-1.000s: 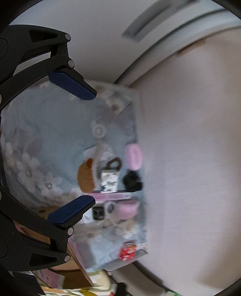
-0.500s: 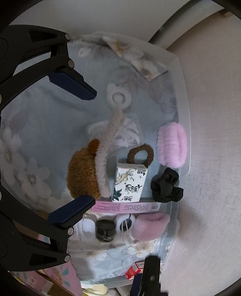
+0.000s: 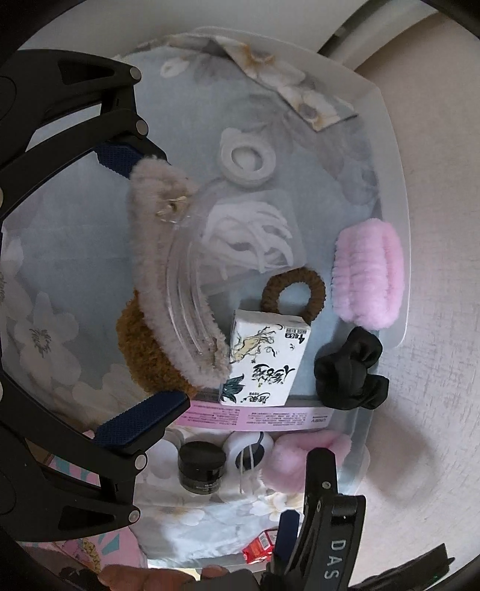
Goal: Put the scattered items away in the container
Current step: 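Grasp the brown plush bear with the left gripper while the right grasps the pink fuzzy band, then lift and carry the bear and pink band toward the cardboard box with both grippers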
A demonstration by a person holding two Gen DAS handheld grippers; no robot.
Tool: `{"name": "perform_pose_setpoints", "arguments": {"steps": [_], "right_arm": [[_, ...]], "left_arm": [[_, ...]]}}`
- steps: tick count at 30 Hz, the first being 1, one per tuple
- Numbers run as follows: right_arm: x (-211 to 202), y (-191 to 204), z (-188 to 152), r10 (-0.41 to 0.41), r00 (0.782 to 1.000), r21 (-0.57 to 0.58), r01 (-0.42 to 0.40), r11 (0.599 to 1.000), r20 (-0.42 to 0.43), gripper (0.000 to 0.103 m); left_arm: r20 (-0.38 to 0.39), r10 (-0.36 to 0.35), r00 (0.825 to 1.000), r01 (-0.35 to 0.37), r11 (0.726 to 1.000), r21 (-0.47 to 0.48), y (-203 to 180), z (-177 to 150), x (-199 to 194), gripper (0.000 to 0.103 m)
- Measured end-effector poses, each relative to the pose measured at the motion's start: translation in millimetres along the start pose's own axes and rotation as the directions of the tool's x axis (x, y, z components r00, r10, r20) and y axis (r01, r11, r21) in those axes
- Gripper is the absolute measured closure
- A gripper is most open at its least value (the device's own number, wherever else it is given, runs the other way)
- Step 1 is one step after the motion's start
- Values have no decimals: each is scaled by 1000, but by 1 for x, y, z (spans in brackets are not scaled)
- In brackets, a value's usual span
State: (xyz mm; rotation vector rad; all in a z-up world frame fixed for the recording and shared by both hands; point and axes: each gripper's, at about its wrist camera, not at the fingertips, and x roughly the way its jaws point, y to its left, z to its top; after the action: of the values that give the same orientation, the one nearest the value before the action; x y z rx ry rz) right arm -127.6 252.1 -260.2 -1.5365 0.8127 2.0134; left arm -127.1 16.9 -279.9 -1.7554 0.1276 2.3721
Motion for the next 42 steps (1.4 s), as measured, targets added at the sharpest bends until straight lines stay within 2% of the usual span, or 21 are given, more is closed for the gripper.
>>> {"name": "perform_pose_setpoints", "arguments": {"steps": [2,4,6,8,9,10,12,13,14,15,16,23,27,33,42], "right_arm": [[0,-2,0,3,1000,2,-3,1000,5,2],[2,-4,1,-6,1000,-7,6,1000,2,11],[4,-5,1,-23,1000,-18,22,1000,-8,14],[7,-8,0,-21,1000,-17,20,1000,-21,26],[8,-9,-1,-17,999,-18,16,1000,-29,37],[10,-11,-2,-11,999,-22,10,1000,-39,41],[11,-14,-3,0,999,-24,-1,1000,-47,45],[8,-14,-4,-3,999,-34,2,999,-35,52],[6,-15,-4,-1,999,-42,-1,999,-35,55],[3,-15,-4,-8,999,-54,7,999,-33,58],[-1,-15,-4,-20,999,-66,18,998,-26,60],[-28,-35,-8,-10,1000,-59,10,998,6,62],[-45,-49,-10,-7,1000,-54,8,999,19,62],[-71,-73,-14,4,999,-42,-3,999,39,62],[-112,-114,-21,14,998,-35,-12,999,60,62]], "left_arm": [[-4,-12,1000,12,1000,-7,1,0,3,1],[-23,-33,999,33,999,-26,2,-1,9,2],[-28,-59,998,57,997,-54,6,-4,11,3],[-22,-77,997,75,995,-70,8,-7,11,5],[-20,-81,997,79,994,-70,8,-8,11,6],[-18,-85,996,83,994,-66,7,-9,11,9],[-9,-96,995,95,993,-64,7,-11,8,18],[-4,-107,994,106,992,-64,6,-12,6,29],[3,-124,992,124,990,-67,6,-13,3,41],[6,-145,989,145,987,-69,5,-14,1,48],[7,-162,987,162,984,-70,4,-14,0,61],[53,-181,982,184,980,-71,2,-19,-17,67],[79,-196,977,202,977,-73,9,-12,-20,70],[94,-215,972,222,972,-71,31,-18,-35,74],[122,-222,967,231,971,-63,23,-20,-39,78]]}}
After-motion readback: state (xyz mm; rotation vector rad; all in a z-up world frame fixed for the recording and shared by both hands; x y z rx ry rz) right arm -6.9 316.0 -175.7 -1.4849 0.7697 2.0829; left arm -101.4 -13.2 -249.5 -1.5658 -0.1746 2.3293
